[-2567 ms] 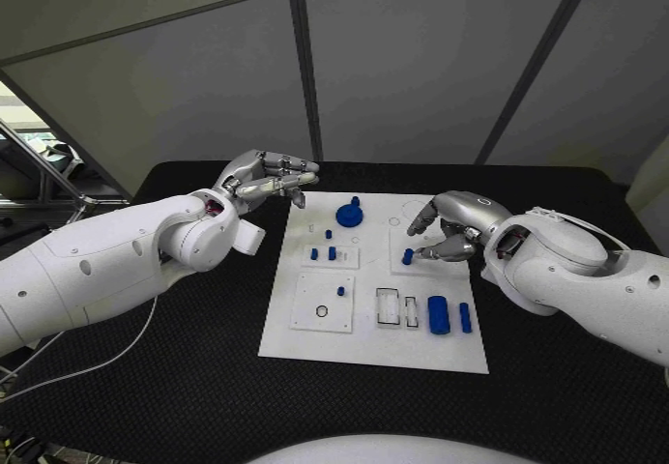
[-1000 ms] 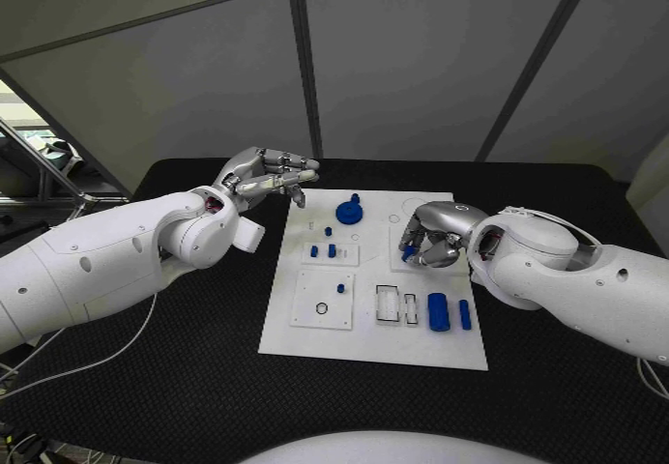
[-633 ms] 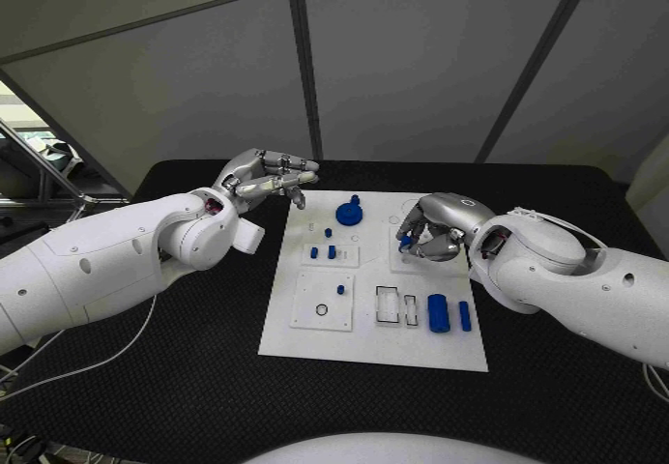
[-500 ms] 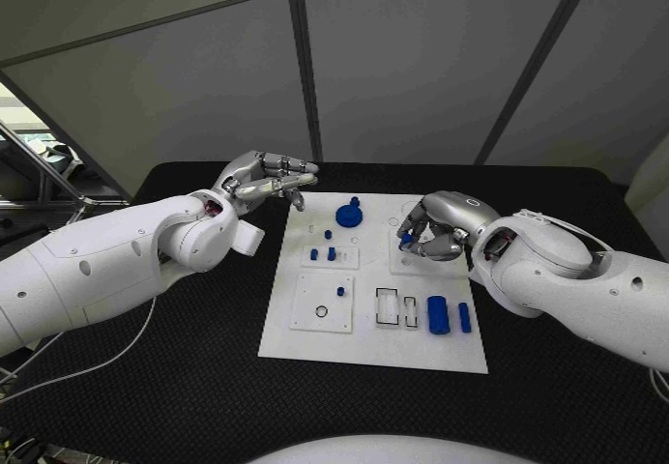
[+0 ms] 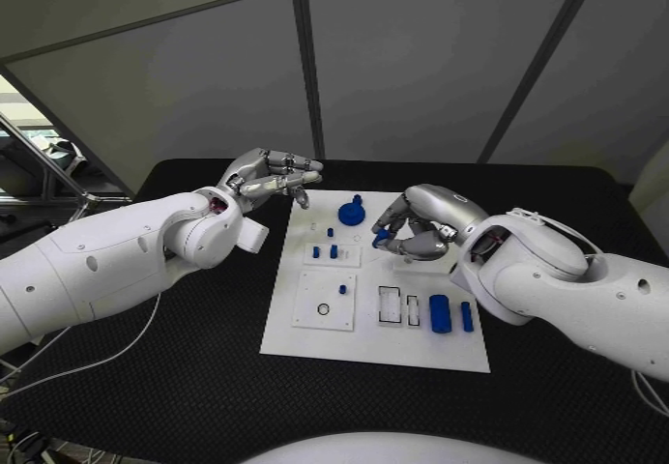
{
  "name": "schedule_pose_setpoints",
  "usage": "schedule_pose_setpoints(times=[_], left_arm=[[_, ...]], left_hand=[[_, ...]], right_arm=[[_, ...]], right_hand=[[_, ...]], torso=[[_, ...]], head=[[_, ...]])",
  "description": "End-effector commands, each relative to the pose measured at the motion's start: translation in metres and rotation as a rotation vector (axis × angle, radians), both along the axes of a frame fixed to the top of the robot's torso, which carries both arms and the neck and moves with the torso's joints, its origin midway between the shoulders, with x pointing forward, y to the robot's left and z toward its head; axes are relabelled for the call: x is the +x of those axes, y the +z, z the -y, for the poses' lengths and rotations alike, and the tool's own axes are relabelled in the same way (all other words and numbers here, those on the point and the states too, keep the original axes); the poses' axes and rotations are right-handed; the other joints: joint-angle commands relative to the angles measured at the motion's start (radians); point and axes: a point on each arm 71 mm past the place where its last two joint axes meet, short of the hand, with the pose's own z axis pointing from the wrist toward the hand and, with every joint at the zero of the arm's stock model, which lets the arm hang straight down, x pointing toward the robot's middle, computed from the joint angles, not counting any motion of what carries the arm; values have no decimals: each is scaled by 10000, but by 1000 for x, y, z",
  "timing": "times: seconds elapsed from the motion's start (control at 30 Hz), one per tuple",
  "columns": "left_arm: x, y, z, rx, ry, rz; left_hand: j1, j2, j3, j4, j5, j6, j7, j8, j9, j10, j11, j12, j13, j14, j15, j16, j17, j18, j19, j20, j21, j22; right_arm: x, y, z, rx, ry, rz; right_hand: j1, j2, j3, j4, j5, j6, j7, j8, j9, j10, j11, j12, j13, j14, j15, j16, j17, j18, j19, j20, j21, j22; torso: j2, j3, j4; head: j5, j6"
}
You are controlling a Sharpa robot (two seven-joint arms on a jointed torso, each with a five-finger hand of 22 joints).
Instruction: Assemble the parts on the task board
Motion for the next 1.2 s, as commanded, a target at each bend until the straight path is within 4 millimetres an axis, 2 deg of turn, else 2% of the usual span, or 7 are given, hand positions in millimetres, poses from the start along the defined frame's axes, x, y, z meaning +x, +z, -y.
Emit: schedule_pose_setpoints(times=[0.03,0.23,0.43,0.73,1.2], left_arm=[[0,1,4,-107,-145,4],[1,1,8,-137,-213,-1],[1,0,11,-162,-280,-9],[2,0,13,-182,-338,-18],[2,0,15,-192,-371,-28]], left_hand=[[-76,29,-38,-6,-35,15,20,-36,16,-50,32,10,15,-53,32,-53,-10,413,-25,48,-46,-16],[-76,29,-38,-6,-35,15,20,-36,16,-50,32,10,15,-53,32,-53,-10,413,-25,48,-46,-16],[-88,35,-47,1,-39,15,20,-42,23,-53,33,9,23,-56,36,-66,-18,412,-23,50,-66,-28],[-88,35,-47,1,-39,15,20,-42,23,-53,33,9,23,-56,36,-66,-18,412,-23,50,-66,-28],[-84,46,-45,0,-38,14,19,-45,26,-55,33,9,28,-58,36,-73,-22,413,-22,51,-76,-34]], right_arm=[[-9,-4,-19,350,1009,-29],[-20,-21,-44,241,2055,-328],[-27,-41,-59,-38,2587,-745],[-29,-62,-69,-673,2715,-1104],[-28,-74,-77,-1148,2638,-1153]], right_hand=[[58,49,20,27,28,81,-42,54,67,55,14,-63,14,140,-57,-9,-74,-111,519,-92,-21,1610],[99,61,37,11,70,67,-31,35,76,44,19,-98,16,127,-58,-30,-115,-105,505,-96,-41,1585],[122,62,43,-2,89,54,-22,20,81,37,24,-122,18,117,-56,-45,-146,-98,491,-98,-61,1561],[122,26,27,-12,97,24,-1,-11,89,12,42,-171,19,105,-46,-70,-198,-87,467,-95,-95,1518],[140,17,33,-28,105,5,8,-31,94,-8,49,-204,19,104,-40,-61,-189,-82,455,-92,-112,1496]], torso=[[-5,-4,20],[-2,-10,3],[-7,-6,-5],[-2,7,-3],[0,8,-9]], head=[[63,-33],[179,-81],[252,-131],[370,-190],[430,-247]])
